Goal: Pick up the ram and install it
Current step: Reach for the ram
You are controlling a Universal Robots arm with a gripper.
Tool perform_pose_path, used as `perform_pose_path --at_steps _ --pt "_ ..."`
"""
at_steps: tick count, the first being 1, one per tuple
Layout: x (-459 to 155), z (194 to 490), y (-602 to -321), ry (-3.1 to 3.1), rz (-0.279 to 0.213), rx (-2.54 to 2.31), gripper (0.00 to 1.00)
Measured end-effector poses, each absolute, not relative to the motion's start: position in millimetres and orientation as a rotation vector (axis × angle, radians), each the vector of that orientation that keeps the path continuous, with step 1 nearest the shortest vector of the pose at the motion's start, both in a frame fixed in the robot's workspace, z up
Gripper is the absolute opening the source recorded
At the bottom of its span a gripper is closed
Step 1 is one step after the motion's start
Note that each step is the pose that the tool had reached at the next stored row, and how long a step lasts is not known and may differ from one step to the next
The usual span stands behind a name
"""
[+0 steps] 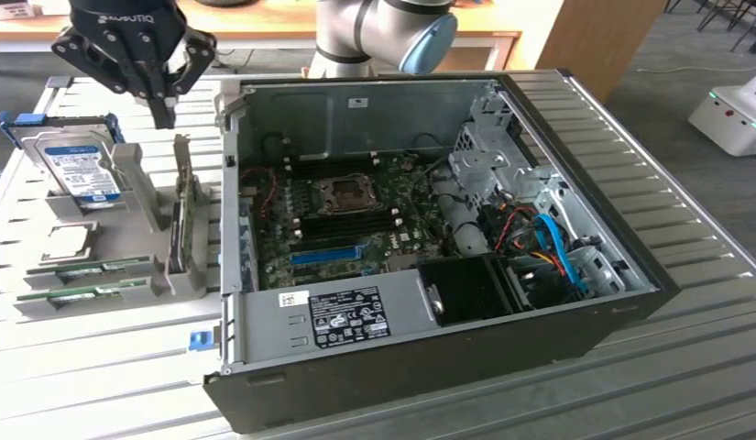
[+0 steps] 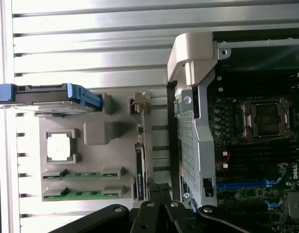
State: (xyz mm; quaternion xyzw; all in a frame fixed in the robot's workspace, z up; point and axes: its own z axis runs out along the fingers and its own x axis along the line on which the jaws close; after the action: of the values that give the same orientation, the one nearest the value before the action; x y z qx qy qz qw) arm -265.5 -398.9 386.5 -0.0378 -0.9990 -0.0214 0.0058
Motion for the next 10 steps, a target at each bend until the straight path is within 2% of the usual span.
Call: perform_pose_path --at_steps 10 --pt "-283 386 -399 -3.127 -0.067 -0.118 0.10"
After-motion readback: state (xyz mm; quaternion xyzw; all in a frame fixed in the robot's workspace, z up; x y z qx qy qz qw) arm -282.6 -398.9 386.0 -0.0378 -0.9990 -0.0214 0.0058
